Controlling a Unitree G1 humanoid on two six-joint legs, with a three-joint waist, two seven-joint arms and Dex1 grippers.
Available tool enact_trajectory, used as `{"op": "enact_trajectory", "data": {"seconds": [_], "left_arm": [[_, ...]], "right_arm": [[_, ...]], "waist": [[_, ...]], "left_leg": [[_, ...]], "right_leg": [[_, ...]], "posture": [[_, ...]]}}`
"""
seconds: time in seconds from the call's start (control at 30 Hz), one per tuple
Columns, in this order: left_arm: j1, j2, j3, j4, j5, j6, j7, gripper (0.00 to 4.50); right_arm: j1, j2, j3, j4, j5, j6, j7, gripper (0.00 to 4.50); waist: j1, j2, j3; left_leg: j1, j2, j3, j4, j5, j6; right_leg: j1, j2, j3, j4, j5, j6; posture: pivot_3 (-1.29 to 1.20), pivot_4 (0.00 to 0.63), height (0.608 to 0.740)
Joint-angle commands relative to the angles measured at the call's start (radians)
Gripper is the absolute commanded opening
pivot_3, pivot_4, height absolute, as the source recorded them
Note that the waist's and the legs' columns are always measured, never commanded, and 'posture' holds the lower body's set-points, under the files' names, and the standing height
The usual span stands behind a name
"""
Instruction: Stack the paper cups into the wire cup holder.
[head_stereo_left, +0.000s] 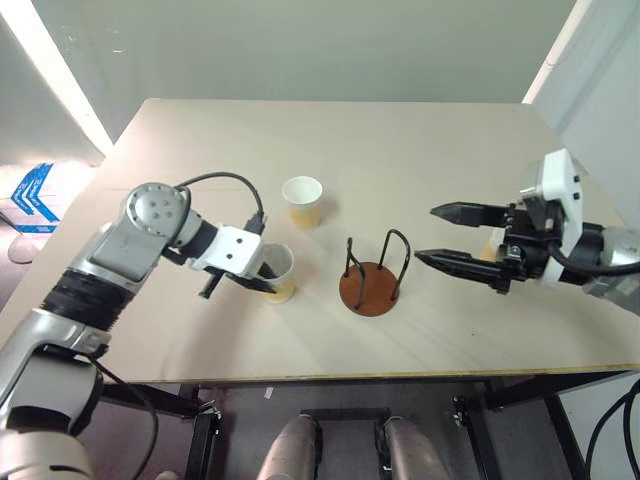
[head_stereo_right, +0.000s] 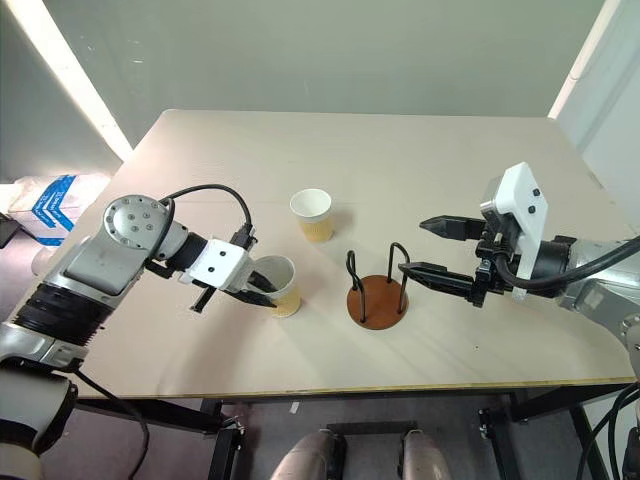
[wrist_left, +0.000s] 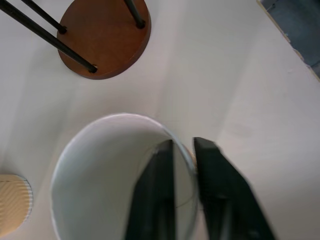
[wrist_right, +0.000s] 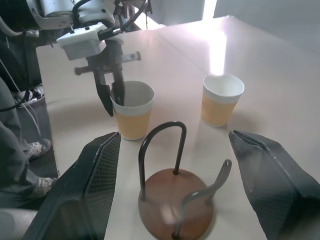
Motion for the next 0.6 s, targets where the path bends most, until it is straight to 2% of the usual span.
{"op": "enact_trajectory", "data": {"seconds": [0.03, 0.37, 0.6], "left_arm": [[-0.008, 0.031, -0.007, -0.043, -0.039, 0.011, -0.040, 0.04], [-0.067, 0.029, -0.003, -0.039, -0.111, 0.078, -0.040, 0.04], [-0.245, -0.010, -0.017, -0.037, -0.276, 0.204, -0.040, 0.04]], "right_arm": [[-0.014, -0.014, -0.025, -0.015, 0.000, -0.036, -0.002, 3.66], [-0.027, -0.037, -0.032, 0.013, -0.027, -0.109, 0.044, 3.66], [0.047, -0.096, -0.055, 0.017, 0.003, -0.124, 0.145, 3.66]], "waist": [[0.000, 0.000, 0.000], [0.001, 0.000, 0.000], [0.005, 0.000, 0.000]], "left_leg": [[0.000, 0.000, 0.000, 0.000, 0.000, 0.000], [-0.001, 0.000, 0.000, 0.001, 0.000, 0.000], [-0.003, 0.000, 0.000, 0.001, 0.000, 0.000]], "right_leg": [[0.000, 0.000, 0.000, 0.000, 0.000, 0.000], [0.000, 0.000, 0.000, 0.000, 0.000, 0.000], [0.000, 0.000, -0.001, -0.001, 0.000, 0.000]], "posture": [[0.00, 0.150, 0.740], [0.00, 0.150, 0.740], [0.00, 0.150, 0.740]]}}
